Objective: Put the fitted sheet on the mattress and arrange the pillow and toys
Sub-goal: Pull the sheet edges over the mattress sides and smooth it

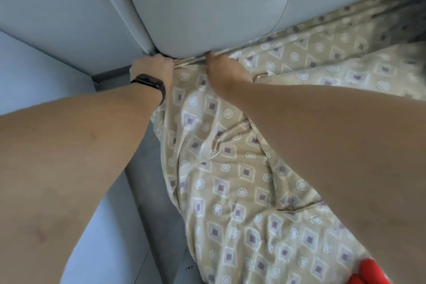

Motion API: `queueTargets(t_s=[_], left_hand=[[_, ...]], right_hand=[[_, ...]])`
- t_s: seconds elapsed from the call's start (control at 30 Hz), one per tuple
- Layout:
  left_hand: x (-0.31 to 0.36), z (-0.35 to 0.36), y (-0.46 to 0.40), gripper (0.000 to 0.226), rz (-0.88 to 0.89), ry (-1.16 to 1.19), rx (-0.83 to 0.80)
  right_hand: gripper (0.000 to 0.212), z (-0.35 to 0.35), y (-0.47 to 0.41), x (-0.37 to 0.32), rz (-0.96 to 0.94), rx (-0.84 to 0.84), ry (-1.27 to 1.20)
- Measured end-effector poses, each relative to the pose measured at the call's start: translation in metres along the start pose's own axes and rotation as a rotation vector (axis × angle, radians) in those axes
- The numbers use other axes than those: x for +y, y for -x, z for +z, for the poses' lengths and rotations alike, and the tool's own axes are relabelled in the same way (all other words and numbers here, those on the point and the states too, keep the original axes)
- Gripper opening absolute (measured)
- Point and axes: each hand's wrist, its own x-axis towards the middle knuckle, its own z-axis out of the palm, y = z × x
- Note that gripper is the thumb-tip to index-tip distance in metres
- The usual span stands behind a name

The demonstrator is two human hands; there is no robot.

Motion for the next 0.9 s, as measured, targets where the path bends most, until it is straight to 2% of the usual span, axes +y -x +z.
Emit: queueTargets(t_s=[0.1,0.17,0.23,0.3,0.37,0.43,0.5,0.57,0.67,0.8,0.9], left_hand=[[0.012,0.011,0.006,0.034,-0.187,0.107,-0.027],[0.019,0.019,0.013,0.029,-0.272,0.214,0.040],[0.032,0.019,0.021,0.025,-0.126,0.273,0.178],[0.049,0.013,0.035,0.035,0.130,0.338,0.093],[0.059,0.013,0.040,0.051,0.228,0.293,-0.013],[0.062,0.018,0.034,0.051,0.202,0.221,-0.063],[0.060,0.019,0.028,0.035,0.216,0.197,-0.101],[0.055,0.010,0.024,0.026,0.225,0.156,-0.043],[0.043,-0.013,0.014,0.026,0.140,0.047,0.090],[0.047,-0.022,0.014,0.031,0.078,-0.021,0.084],[0.051,-0.007,0.020,0.036,0.021,-0.053,0.044]], right_hand=[[0.044,0.009,0.013,0.020,-0.069,-0.039,-0.111],[0.044,0.018,0.024,0.042,-0.139,-0.023,-0.080],[0.043,0.027,0.034,0.062,-0.115,-0.014,0.046],[0.038,0.029,0.040,0.071,-0.038,0.009,0.152],[0.036,0.023,0.038,0.068,-0.008,0.002,0.212],[0.035,0.013,0.032,0.062,-0.046,-0.060,0.268],[0.036,0.005,0.023,0.057,-0.098,-0.112,0.343],[0.037,0.000,0.015,0.050,-0.130,-0.143,0.384],[0.042,-0.008,0.002,0.034,-0.084,-0.030,0.271],[0.042,-0.003,0.001,0.024,-0.052,0.044,0.190],[0.037,0.013,0.013,0.040,-0.103,0.011,0.127]])
